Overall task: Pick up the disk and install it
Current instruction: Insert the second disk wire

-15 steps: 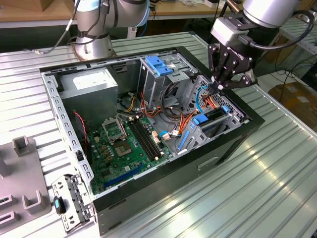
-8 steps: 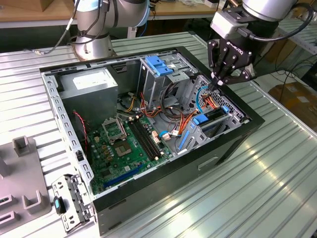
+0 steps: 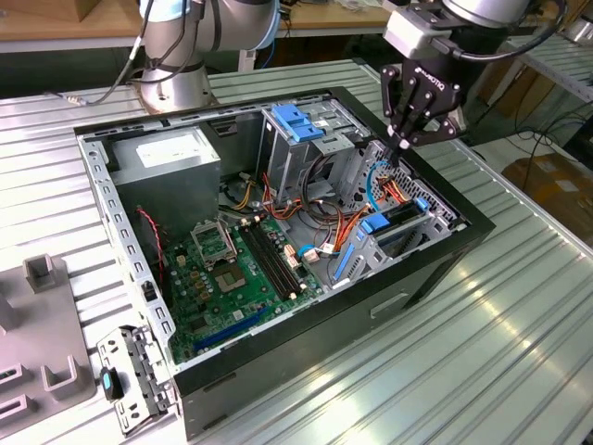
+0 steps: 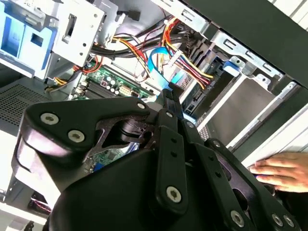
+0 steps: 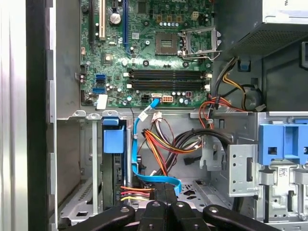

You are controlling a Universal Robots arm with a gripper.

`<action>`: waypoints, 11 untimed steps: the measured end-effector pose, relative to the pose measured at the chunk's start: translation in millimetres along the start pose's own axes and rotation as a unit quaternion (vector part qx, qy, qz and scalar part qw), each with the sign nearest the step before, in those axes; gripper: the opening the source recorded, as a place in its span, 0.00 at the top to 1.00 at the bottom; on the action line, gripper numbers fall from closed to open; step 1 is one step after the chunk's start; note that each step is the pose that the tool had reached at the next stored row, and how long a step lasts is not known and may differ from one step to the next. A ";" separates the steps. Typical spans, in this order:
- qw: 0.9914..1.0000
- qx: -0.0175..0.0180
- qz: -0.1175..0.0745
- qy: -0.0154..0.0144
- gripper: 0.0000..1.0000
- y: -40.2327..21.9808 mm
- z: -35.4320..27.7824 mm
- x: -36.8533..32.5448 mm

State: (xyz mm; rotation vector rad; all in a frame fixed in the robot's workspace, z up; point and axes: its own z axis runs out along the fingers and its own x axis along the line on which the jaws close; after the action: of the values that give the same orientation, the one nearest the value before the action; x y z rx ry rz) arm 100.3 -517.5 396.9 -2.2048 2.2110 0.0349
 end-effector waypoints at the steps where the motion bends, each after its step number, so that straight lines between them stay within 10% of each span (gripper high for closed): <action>1: 1.000 0.000 0.000 0.005 0.89 -0.3 -0.1 -0.9; 3: 1.000 0.000 0.000 0.013 0.89 -0.7 0.0 -4.6; 9: 1.000 0.000 0.000 0.019 0.83 -0.8 0.4 -12.0; 11: 0.999 0.000 0.000 0.046 0.83 -0.8 1.0 -12.6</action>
State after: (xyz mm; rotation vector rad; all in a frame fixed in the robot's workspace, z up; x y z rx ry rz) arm 101.1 -504.9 396.3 -2.2499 2.2563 -0.0670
